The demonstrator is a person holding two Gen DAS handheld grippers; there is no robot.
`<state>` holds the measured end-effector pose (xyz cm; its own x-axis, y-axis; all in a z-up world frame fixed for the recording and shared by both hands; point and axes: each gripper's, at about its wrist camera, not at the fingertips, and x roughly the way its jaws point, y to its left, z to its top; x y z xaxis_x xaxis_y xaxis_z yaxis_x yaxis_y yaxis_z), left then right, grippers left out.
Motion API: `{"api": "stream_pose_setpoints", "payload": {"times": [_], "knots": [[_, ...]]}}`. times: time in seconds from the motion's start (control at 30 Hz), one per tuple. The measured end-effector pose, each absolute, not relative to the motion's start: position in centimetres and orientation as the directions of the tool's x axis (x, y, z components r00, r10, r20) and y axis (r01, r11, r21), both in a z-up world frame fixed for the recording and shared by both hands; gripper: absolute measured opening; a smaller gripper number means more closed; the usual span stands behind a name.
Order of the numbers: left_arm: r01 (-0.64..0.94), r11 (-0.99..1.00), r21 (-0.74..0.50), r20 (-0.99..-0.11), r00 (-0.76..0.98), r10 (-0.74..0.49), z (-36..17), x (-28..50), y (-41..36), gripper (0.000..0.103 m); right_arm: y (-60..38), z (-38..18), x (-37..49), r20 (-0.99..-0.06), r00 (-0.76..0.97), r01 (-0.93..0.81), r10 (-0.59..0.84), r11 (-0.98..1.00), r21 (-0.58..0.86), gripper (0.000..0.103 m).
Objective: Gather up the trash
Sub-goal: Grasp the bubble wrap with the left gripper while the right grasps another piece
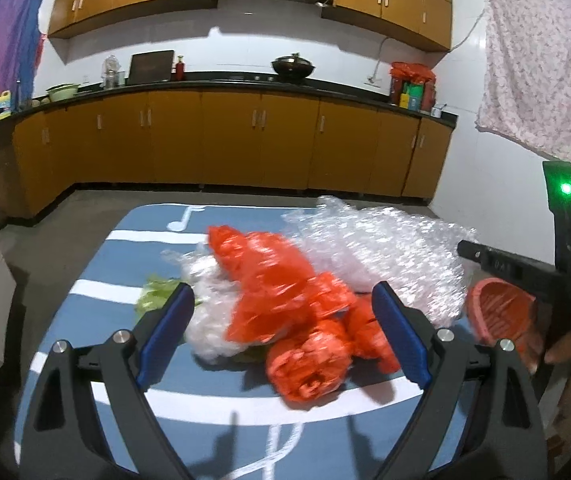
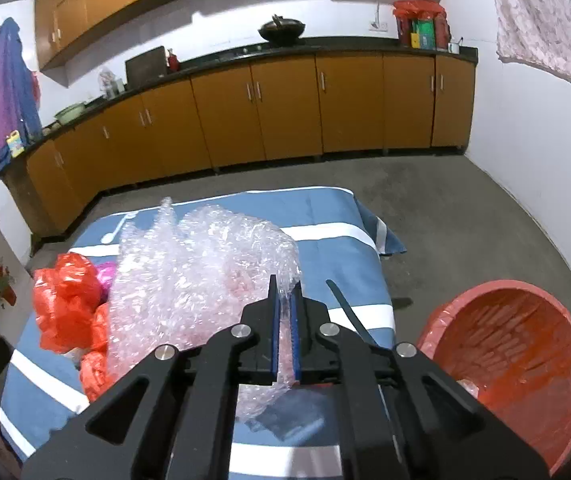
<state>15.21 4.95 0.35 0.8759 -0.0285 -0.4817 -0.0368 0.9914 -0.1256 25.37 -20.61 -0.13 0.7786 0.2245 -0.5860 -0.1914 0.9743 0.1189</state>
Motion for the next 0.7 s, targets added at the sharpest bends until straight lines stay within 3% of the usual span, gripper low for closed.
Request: {"api": "stream_pose_setpoints", "payload": {"times": [0.23, 0.53, 0.6, 0.63, 0.67, 0.7], "knots": [[0.088, 0.988, -0.130, -0.495, 0.857, -0.141, 1.1, 18.5, 0.7, 0.089, -21.7, 0.4, 24.4, -0.564, 0.785, -0.204, 0.257, 0.966, 0.157, 0.004], [0.134, 0.971, -0.196, -0.625, 0.746, -0.229, -1.7, 24.3, -1.0, 0.088, -23.4, 0.7, 23.0, -0.535, 0.781, -0.231, 0.322, 0.945, 0.231, 0.004], [0.141, 0.972, -0.186, -0.642, 0.732, -0.228, -2.4, 25.0, -1.4, 0.078, -23.6, 0.6, 22.8, -0.534, 0.780, -0.234, 0.325, 0.944, 0.233, 0.004], [0.146, 0.971, -0.188, -0.651, 0.722, -0.234, -2.8, 25.3, -1.6, 0.066, -23.4, 0.6, 22.6, -0.534, 0.780, -0.236, 0.327, 0.944, 0.233, 0.004], [0.152, 0.969, -0.194, -0.664, 0.707, -0.244, -3.2, 25.7, -1.7, 0.046, -23.4, 0.5, 22.6, -0.533, 0.780, -0.238, 0.328, 0.943, 0.233, 0.004], [0.163, 0.965, -0.204, -0.673, 0.693, -0.259, -3.6, 25.8, -1.8, 0.035, -23.3, 0.5, 22.5, -0.533, 0.780, -0.240, 0.330, 0.943, 0.232, 0.004]]}}
